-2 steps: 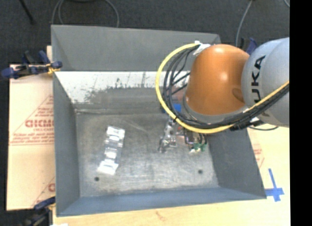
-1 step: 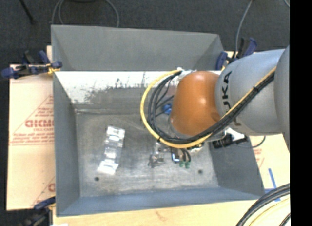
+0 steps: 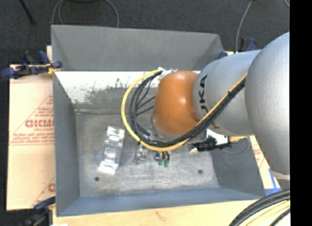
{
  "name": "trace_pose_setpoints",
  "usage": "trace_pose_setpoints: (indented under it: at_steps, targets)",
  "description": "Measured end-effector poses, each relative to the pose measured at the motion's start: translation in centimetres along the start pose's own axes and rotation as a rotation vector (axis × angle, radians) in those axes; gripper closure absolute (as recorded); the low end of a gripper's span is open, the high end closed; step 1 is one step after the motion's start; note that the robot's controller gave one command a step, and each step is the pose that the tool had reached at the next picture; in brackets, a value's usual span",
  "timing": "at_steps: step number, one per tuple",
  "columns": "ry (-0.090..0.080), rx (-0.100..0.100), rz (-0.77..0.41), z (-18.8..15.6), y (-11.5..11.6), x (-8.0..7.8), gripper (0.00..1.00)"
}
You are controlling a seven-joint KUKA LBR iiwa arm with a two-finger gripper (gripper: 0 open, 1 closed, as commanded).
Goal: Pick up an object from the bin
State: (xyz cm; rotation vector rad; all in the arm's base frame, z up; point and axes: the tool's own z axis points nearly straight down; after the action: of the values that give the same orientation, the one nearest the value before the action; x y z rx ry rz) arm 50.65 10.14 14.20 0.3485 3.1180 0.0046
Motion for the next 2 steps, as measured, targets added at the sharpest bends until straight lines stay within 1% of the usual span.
trace_pose_setpoints:
  at_steps: [1,2]
  targets:
    - [0.005,0.005,-0.155,2.00,-3.23,2.71,1.00]
    - [0.003,0.003,-0.154,1.95,-3.11,2.65,0.00]
